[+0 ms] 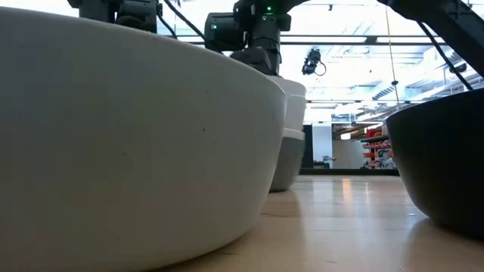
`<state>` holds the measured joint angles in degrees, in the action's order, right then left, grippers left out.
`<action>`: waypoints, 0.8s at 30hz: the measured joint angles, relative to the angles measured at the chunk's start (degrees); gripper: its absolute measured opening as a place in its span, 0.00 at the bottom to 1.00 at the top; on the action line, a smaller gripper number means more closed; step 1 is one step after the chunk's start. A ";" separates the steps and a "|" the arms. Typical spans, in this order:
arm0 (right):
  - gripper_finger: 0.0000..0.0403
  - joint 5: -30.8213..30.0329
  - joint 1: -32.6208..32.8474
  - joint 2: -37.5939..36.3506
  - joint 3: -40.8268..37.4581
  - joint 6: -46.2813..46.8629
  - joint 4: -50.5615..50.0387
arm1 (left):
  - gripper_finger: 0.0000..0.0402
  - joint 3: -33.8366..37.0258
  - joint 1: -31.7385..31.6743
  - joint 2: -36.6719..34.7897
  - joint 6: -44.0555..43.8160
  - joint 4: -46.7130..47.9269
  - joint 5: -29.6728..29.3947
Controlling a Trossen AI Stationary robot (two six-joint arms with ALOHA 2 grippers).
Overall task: Nest bowls inside each other
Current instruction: Stack the right white bowl on the left white bowl
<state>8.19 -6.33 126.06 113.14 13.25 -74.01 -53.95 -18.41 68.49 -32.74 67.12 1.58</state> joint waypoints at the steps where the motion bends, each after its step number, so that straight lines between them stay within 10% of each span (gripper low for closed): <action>1: 0.05 -0.33 -0.20 0.00 0.00 -0.59 -0.68 | 0.04 0.00 0.00 0.00 -0.05 0.00 -0.15; 16: 0.05 -0.26 -1.04 -0.02 -0.04 -1.83 -1.18 | 0.07 0.00 0.00 0.00 0.27 -1.44 -0.27; 24: 0.27 0.02 -0.63 -0.07 -0.04 -1.24 -1.08 | 0.02 0.00 0.00 0.00 0.71 -2.63 -0.26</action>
<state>8.21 -6.96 125.99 113.10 12.01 -75.09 -53.95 -18.41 68.49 -32.03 64.49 1.32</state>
